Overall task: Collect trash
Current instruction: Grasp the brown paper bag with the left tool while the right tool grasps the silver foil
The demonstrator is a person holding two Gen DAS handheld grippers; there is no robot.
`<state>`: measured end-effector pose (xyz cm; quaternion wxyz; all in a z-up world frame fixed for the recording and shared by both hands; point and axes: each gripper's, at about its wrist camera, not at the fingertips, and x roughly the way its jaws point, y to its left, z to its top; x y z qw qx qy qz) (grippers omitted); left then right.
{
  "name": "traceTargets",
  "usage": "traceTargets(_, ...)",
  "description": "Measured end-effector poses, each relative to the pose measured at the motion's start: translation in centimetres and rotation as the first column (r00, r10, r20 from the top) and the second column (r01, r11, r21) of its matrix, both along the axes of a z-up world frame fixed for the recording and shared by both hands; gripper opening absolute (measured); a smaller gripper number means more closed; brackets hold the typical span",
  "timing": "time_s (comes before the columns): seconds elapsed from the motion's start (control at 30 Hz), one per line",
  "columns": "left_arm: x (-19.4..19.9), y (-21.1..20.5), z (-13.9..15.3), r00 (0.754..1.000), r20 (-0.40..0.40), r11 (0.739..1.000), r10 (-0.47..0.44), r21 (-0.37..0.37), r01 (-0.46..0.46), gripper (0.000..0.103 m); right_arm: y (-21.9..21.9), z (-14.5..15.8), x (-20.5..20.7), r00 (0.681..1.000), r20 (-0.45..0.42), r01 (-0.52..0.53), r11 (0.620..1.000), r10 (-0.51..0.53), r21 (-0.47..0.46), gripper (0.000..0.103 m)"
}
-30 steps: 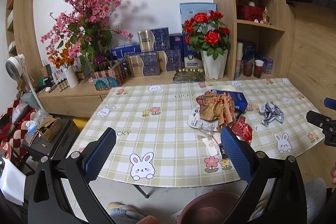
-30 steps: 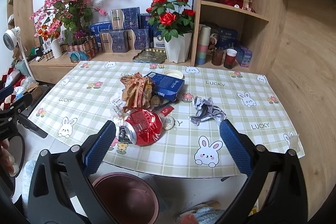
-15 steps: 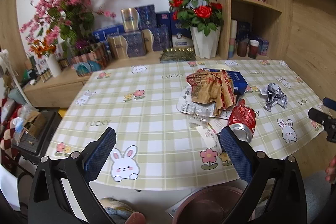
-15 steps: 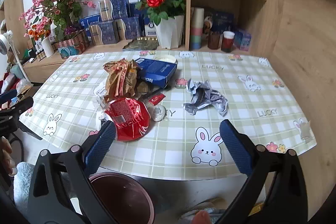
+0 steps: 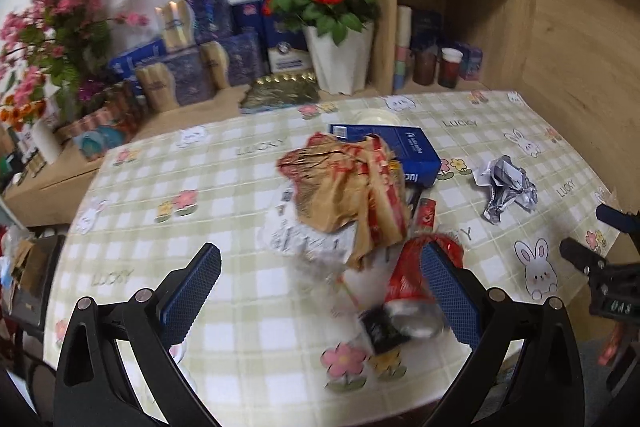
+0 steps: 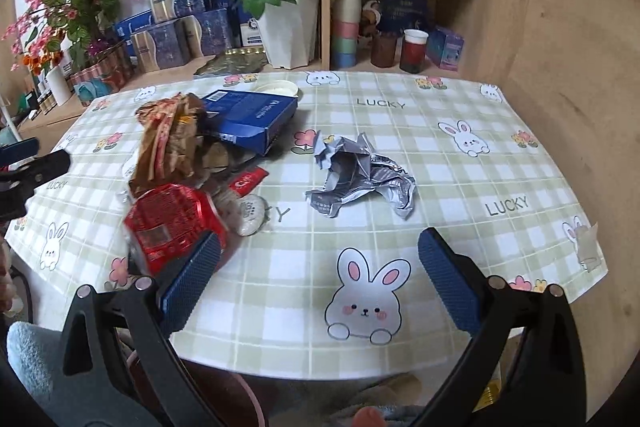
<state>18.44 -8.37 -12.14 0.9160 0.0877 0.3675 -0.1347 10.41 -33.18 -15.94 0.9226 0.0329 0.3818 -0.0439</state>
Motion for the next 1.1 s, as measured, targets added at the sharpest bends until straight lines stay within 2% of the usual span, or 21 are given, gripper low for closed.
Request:
traceTargets(0.4,9.8,-4.9,-4.1,0.993,-0.118,1.0,0.006,0.012,-0.004,0.098,-3.3,-2.7,3.8,0.999,-0.024,0.038,0.998,-0.037,0.042,0.097)
traceTargets(0.53,11.4,-5.5,-5.3,0.99,-0.14,1.0,0.011,0.018,-0.008,0.098,-3.4,-3.3,4.7,0.999,-0.025,0.023,0.999,-0.022,0.027,0.097)
traceTargets(0.67,12.2,-5.3,-5.6,0.988,-0.153,0.999,-0.013,-0.035,0.008,0.095,-3.5,-3.6,5.7,0.999,-0.039,0.015,1.0,-0.015,-0.002,0.097)
traceTargets(0.73,12.1,-5.0,-5.5,0.988,-0.151,0.998,-0.037,-0.062,0.028,0.072,-3.6,-3.7,6.3,0.999,-0.04,0.011,1.0,-0.011,-0.007,0.097)
traceTargets(0.77,12.0,-4.9,-5.4,0.987,-0.153,0.997,-0.04,-0.068,0.03,0.071,-3.7,-3.7,6.5,0.999,-0.038,0.009,1.0,-0.01,-0.009,0.097)
traceTargets(0.83,11.8,-4.6,-5.2,0.987,-0.153,0.995,-0.05,-0.096,0.036,0.054,-3.8,-3.8,7.2,0.999,-0.035,0.004,1.0,-0.005,-0.021,0.097)
traceTargets(0.93,11.5,-3.8,-4.4,0.986,-0.151,0.989,-0.065,-0.139,0.044,0.04,-3.6,-3.8,7.9,1.0,-0.028,-0.006,0.999,0.005,-0.051,0.097)
traceTargets(1.0,11.3,-3.2,-3.9,0.988,-0.14,0.988,-0.07,-0.148,0.049,0.034,-3.5,-3.8,8.5,1.0,-0.023,-0.018,0.997,0.016,-0.08,0.097)
traceTargets(1.03,11.2,-3.0,-3.6,0.988,-0.133,0.986,-0.076,-0.155,0.055,0.01,-3.5,-3.8,8.6,1.0,-0.021,-0.021,0.996,0.019,-0.089,0.097)
traceTargets(1.07,11.1,-2.8,-3.3,0.988,-0.129,0.986,-0.081,-0.156,0.06,0.004,-3.4,-3.9,8.9,0.999,-0.019,-0.029,0.994,0.027,-0.106,0.097)
traceTargets(1.1,11.1,-2.6,-3.1,0.99,-0.122,0.989,-0.07,-0.141,0.052,0.004,-3.4,-3.9,9.1,0.999,-0.02,-0.033,0.993,0.031,-0.114,0.097)
